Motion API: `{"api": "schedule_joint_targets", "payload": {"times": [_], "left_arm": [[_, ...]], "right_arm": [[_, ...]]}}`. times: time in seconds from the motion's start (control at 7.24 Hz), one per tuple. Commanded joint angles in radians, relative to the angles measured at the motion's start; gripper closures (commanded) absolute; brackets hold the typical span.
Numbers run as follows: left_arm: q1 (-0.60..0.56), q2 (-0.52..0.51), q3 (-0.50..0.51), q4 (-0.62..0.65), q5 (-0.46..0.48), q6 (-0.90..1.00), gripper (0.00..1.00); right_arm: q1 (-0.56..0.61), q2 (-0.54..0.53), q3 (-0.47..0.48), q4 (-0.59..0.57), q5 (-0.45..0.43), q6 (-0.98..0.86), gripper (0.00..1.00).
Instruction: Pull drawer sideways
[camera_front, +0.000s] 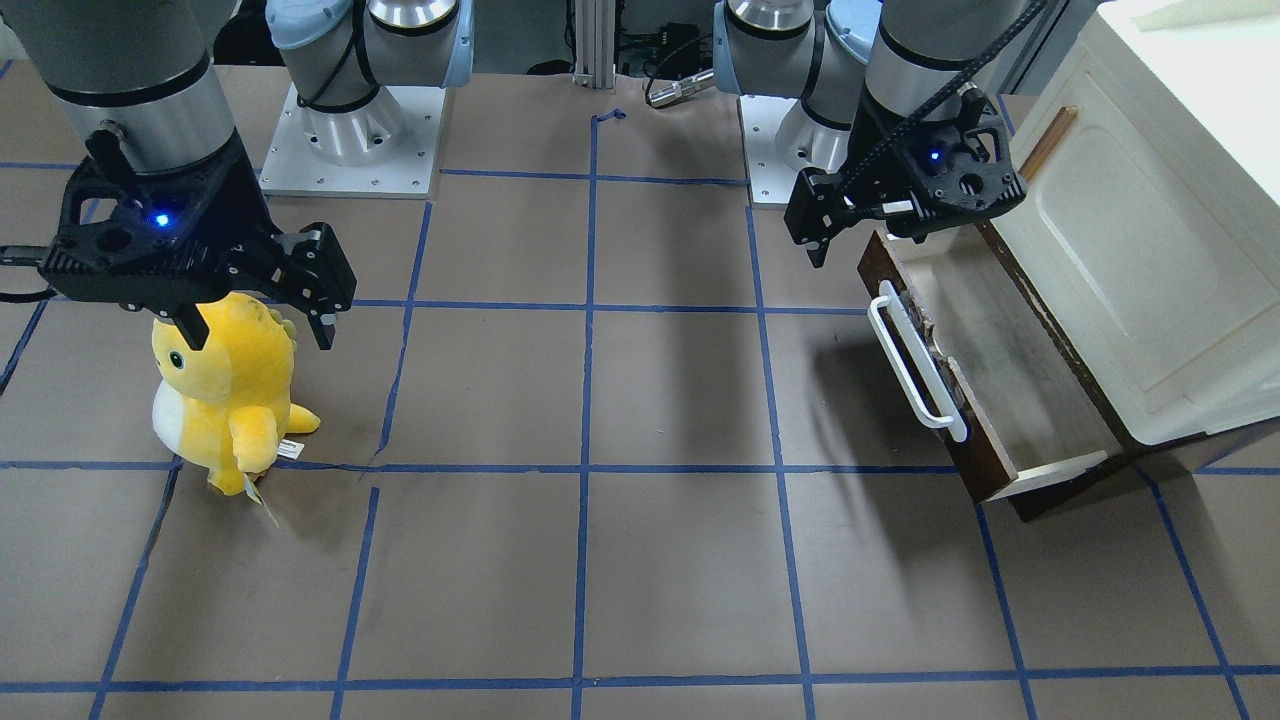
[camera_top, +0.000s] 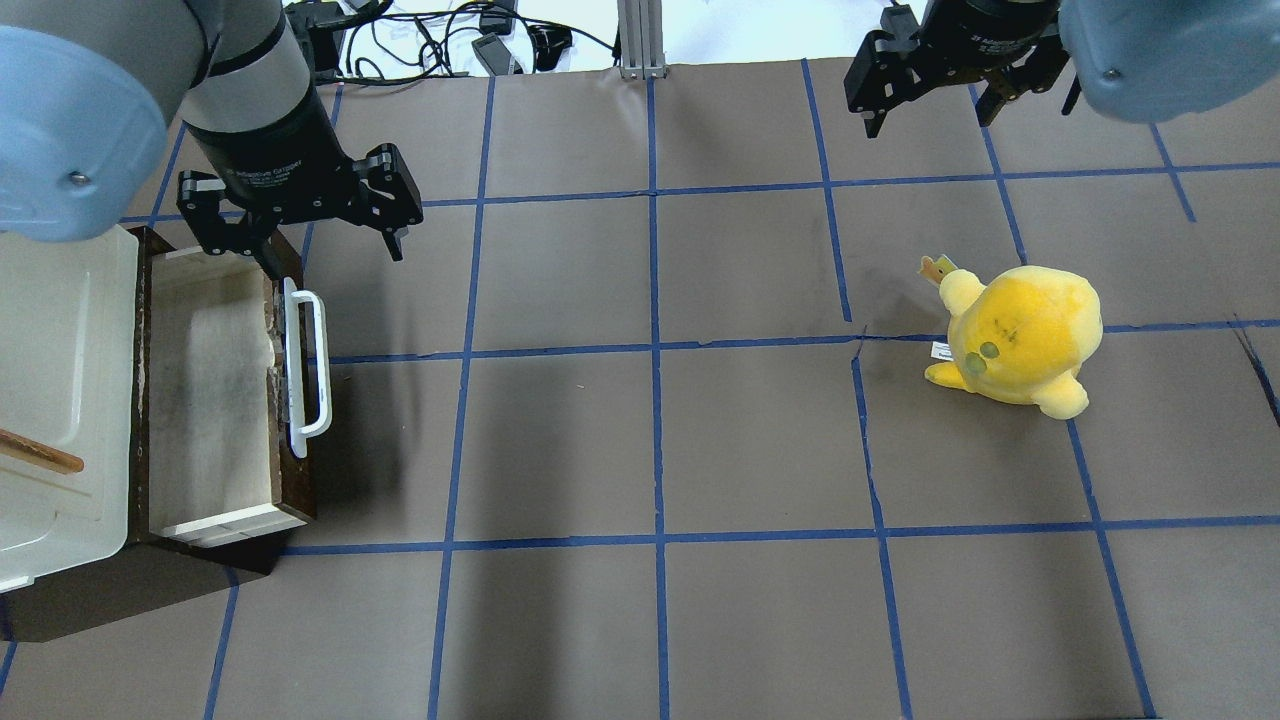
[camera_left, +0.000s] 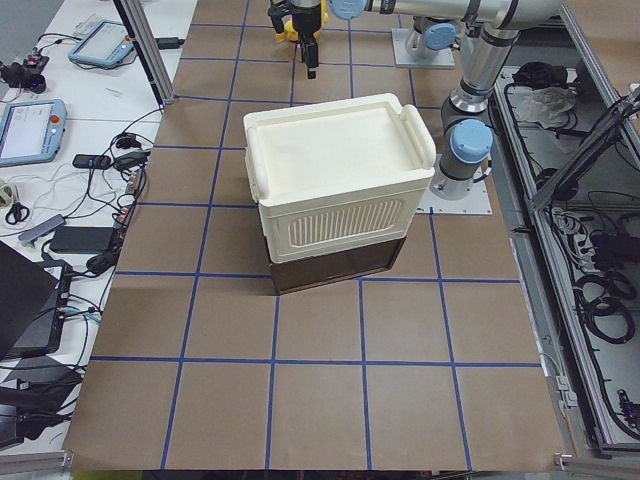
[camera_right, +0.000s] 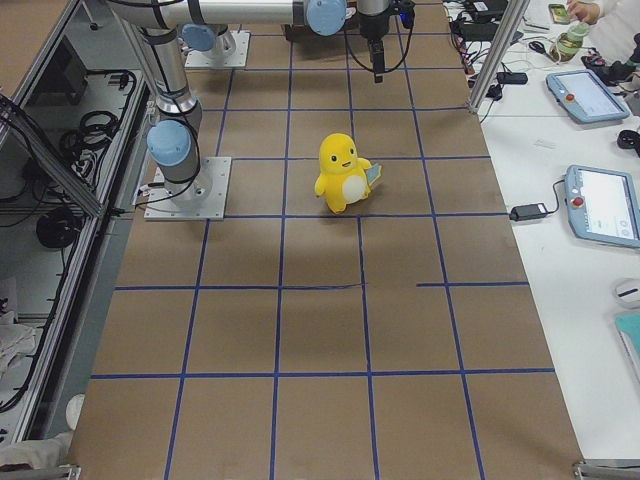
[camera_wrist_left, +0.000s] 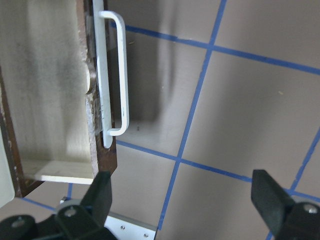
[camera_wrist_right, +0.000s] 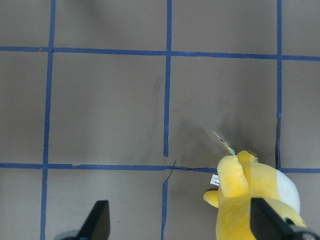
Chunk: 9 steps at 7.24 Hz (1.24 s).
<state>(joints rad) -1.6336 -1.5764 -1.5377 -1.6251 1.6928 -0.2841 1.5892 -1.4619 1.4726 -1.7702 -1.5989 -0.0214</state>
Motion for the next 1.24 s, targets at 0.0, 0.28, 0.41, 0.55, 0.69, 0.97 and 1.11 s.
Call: {"api": "schedule_joint_targets", "payload": {"times": [0.0, 0.28, 0.41, 0.55, 0.69, 0.97, 1.11], "left_arm": [[0.018, 0.012, -0.002, 0.002, -0.001, 0.017, 0.00], [0.026, 0.021, -0.004, 0.002, -0.002, 0.022, 0.00], [0.029, 0.024, -0.004, 0.002, -0.002, 0.037, 0.00], [0.031, 0.027, -0.004, 0.002, -0.002, 0.040, 0.00], [0.031, 0.026, -0.004, 0.002, -0.004, 0.045, 0.00], [0.032, 0.027, -0.004, 0.002, -0.008, 0.063, 0.00], [0.034, 0.026, -0.004, 0.002, -0.005, 0.063, 0.00]], "right_arm": [[0.000, 0.000, 0.000, 0.000, -0.001, 0.000, 0.00], [0.000, 0.000, 0.000, 0.000, -0.001, 0.000, 0.00], [0.000, 0.000, 0.000, 0.000, -0.001, 0.000, 0.00], [0.000, 0.000, 0.000, 0.000, -0.001, 0.000, 0.00], [0.000, 0.000, 0.000, 0.000, -0.001, 0.000, 0.00], [0.000, 0.000, 0.000, 0.000, -0.001, 0.000, 0.00], [0.000, 0.000, 0.000, 0.000, -0.001, 0.000, 0.00]]}}
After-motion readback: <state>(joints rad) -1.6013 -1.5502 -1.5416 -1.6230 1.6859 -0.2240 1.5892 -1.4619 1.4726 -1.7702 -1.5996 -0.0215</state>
